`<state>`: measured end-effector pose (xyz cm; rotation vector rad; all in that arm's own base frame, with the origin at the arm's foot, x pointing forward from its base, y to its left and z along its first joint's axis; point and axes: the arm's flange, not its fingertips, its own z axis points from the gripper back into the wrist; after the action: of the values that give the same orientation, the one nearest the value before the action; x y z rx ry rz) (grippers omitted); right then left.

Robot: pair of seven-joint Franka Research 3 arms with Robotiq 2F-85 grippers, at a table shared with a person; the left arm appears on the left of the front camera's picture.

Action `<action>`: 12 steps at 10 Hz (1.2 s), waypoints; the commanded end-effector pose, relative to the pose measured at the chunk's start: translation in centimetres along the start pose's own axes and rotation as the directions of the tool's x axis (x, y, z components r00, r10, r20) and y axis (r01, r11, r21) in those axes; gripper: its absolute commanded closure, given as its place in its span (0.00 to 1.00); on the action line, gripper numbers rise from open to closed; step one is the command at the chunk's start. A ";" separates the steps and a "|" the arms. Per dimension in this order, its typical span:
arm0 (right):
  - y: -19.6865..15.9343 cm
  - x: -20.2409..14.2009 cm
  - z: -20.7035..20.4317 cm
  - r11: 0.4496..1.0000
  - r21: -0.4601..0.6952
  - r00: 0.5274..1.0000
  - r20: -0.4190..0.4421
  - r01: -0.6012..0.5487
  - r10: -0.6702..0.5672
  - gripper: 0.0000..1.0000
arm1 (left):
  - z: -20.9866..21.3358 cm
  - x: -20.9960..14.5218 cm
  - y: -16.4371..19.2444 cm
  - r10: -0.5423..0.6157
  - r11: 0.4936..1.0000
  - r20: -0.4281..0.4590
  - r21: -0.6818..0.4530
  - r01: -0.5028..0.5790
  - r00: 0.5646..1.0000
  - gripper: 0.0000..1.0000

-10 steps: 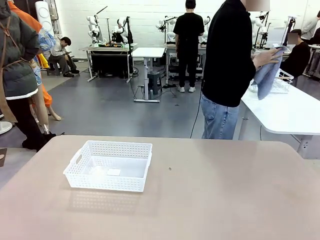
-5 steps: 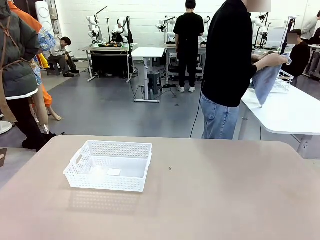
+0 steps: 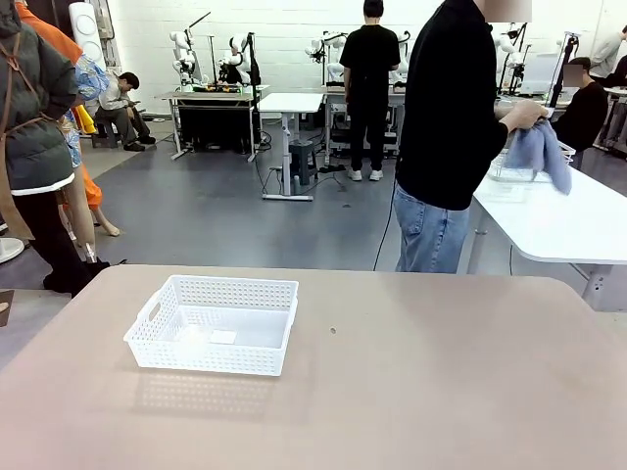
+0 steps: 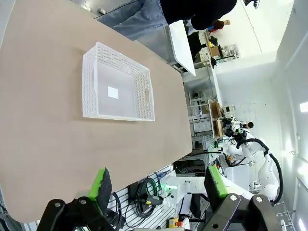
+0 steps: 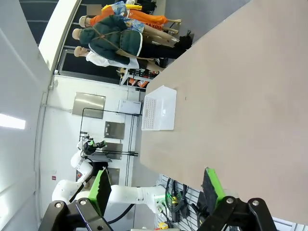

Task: Clean and organize the cups into the basket.
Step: Pick up the Organizing basket and move it to the center of the table, then pick up the Reusable plastic cup from the right side of the table and place it inside the Organizing basket.

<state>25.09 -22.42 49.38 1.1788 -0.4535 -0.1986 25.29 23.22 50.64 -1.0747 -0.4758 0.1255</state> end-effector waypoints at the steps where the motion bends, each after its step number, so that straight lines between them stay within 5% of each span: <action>1: -0.1 0.0 -0.1 1.000 0.014 1.000 -0.005 -0.002 0.002 0.00 | 0.0 0.2 -0.1 -0.006 1.000 -0.006 0.000 0.006 1.000 0.00; 12: -0.1 0.0 -0.1 1.000 0.014 1.000 -0.005 -0.002 0.002 0.00 | 0.0 0.2 -0.1 -0.006 1.000 -0.006 0.000 0.006 1.000 0.00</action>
<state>25.09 -22.42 49.38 1.1788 -0.4535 -0.1986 25.30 23.22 50.64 -1.0747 -0.4758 0.1255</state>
